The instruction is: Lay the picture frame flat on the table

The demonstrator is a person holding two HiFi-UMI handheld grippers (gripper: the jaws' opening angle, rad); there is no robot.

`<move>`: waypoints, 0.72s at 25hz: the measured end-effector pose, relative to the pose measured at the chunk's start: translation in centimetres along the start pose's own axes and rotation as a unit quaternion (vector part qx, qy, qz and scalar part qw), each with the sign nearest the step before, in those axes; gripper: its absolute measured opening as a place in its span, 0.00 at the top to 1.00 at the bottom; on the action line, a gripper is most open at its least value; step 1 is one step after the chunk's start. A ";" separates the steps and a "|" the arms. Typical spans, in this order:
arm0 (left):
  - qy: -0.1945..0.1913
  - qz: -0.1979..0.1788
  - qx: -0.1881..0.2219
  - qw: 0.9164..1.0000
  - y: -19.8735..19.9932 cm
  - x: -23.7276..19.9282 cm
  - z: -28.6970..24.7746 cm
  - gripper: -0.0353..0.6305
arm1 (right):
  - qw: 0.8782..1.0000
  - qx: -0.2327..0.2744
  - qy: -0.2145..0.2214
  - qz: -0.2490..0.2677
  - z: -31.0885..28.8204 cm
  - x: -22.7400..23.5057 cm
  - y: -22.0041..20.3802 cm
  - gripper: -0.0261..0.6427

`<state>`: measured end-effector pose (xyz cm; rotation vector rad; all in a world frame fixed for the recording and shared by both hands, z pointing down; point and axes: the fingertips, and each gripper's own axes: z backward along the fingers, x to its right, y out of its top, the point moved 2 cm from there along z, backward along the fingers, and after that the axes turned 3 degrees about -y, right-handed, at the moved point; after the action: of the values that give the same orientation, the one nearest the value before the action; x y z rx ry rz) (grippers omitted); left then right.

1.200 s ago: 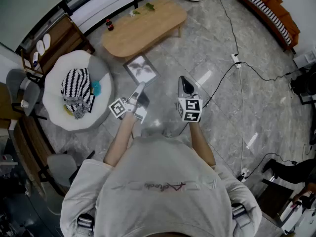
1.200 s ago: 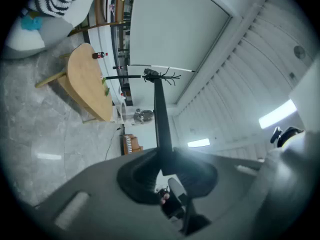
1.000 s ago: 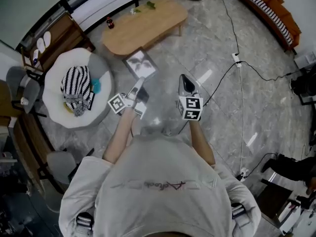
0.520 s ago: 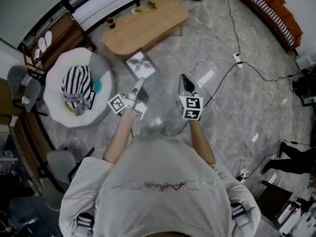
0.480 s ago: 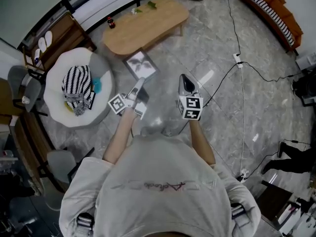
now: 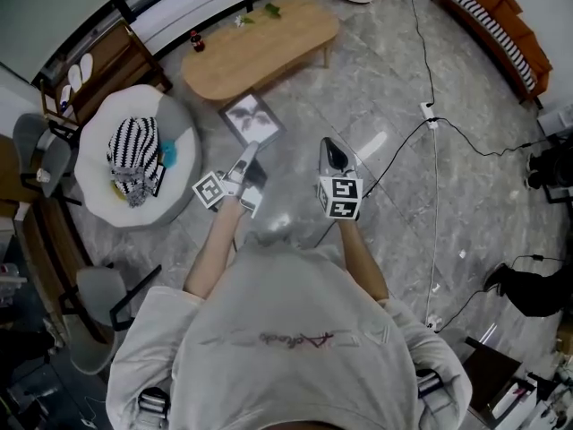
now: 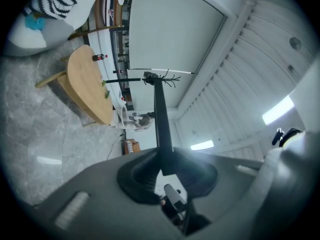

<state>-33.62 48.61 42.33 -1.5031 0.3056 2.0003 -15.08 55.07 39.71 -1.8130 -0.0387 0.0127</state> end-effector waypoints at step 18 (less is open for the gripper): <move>0.002 0.001 0.028 1.000 0.4 -3.1 -4.5 0.84 | 0.999 -0.012 0.029 0.008 -4.6 3.7 -0.1 0.95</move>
<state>-29.80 44.90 43.67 -1.4730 0.3626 1.9742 -11.21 50.79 41.00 -1.8371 0.0180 -0.0288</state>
